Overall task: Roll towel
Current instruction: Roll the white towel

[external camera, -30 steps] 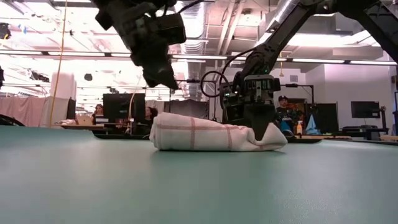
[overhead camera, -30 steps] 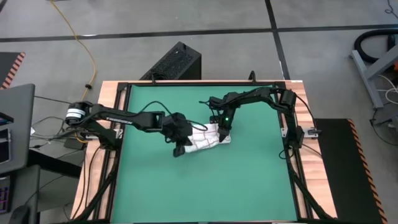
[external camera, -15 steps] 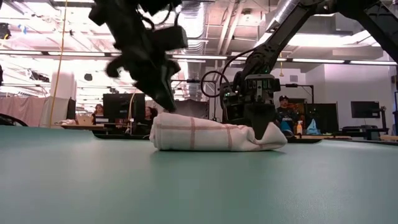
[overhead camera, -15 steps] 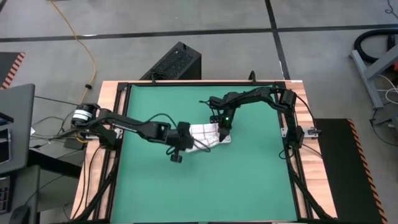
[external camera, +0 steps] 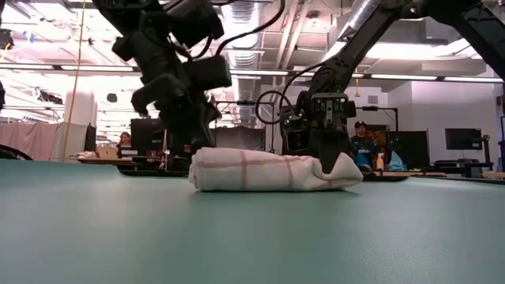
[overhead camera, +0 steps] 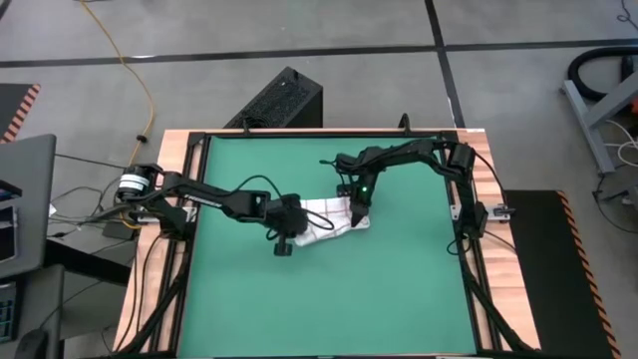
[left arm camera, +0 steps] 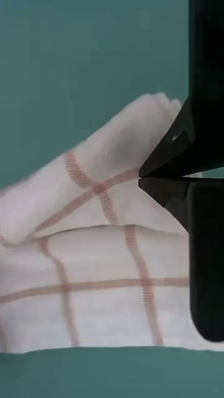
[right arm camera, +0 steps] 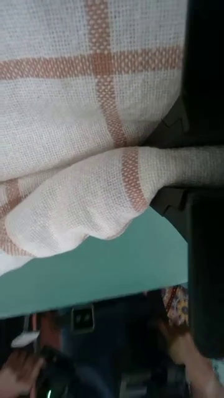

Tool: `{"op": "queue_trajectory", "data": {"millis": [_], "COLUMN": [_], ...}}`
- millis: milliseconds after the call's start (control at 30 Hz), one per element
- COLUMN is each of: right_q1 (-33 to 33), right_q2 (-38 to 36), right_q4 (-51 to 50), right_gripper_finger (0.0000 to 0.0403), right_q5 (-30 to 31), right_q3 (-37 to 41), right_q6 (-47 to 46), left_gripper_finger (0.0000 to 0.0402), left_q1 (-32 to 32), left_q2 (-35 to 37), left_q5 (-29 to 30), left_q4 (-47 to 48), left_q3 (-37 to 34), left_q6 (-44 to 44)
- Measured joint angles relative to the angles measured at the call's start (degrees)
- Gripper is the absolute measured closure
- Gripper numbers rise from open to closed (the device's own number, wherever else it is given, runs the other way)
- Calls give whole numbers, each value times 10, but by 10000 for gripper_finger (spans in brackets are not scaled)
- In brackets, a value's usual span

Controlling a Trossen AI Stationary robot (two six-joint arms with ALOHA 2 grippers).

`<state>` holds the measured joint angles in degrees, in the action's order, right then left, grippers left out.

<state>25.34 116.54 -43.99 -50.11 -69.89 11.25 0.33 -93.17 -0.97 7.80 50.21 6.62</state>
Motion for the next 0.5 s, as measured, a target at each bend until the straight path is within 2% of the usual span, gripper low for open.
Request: {"op": "queue_trajectory", "data": {"millis": [200, 500], "right_q1": [20, 41], "right_q2": [1, 2], "right_q4": [-10, -31], "right_gripper_finger": [343, 343], "right_q5": [-44, -76], "right_q3": [0, 1], "right_q6": [1, -39], "left_gripper_finger": [401, 401], "left_q1": [23, 62], "left_q2": [-15, -55], "left_q5": [-24, -218], "left_q4": [-15, -10], "left_q3": [-24, -32], "left_q6": [-40, -132]}}
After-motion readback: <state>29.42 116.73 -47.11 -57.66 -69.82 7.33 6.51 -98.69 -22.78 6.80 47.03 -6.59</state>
